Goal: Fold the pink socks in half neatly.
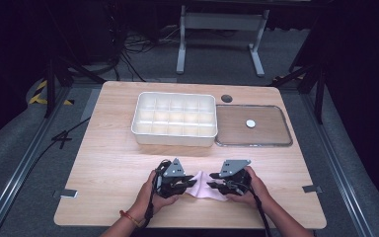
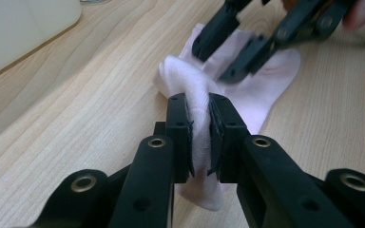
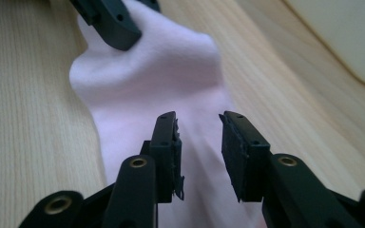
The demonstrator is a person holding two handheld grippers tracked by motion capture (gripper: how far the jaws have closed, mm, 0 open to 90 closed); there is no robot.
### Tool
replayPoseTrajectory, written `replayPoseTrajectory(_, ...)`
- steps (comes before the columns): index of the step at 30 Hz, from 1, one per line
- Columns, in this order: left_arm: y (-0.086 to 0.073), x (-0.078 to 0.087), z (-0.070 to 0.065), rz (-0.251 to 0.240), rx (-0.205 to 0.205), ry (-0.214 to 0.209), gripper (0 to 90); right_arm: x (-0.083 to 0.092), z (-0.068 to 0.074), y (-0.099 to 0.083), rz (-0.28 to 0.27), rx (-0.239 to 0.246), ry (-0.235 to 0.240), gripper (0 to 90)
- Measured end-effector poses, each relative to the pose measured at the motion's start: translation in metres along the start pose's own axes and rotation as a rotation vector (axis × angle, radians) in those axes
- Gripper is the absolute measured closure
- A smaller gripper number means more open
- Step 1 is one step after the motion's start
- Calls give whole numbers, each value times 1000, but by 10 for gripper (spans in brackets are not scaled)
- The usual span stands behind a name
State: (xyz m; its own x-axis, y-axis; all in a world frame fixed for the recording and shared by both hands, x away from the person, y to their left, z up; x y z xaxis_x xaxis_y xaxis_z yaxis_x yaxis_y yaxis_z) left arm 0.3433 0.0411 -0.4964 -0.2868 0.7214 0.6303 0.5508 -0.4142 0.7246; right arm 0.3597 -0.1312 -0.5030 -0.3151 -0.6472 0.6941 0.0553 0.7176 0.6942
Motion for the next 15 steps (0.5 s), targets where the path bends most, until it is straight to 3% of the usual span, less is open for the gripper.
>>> replayPoseTrajectory(6,1,-1,1,-5,-1,8,795,25,-14,-20,25,-52,-62,624)
replayPoseTrajectory(9,2,-2,0,2,-15,28,780,27,-18,-31,55,-84,-63,613)
replayPoseTrajectory(15,5,-6,-2,10,-38,20,785,20,-18,-37,65,-119,-24,648)
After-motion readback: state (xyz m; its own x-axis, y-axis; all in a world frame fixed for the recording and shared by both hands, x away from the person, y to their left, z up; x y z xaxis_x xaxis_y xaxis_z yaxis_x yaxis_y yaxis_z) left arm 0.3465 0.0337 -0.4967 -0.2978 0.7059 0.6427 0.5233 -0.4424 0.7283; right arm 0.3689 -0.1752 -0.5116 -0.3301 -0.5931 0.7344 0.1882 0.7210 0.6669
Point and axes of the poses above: each handheld gripper's, and its own axes: x roughly backward along the jaws, y roughly out of its top, z roughly to its left, the point moved 6 cm from there along -x, roughly forward along the jaws, and after that the axes turned 12 degrees about x, right-handed, at the moved point
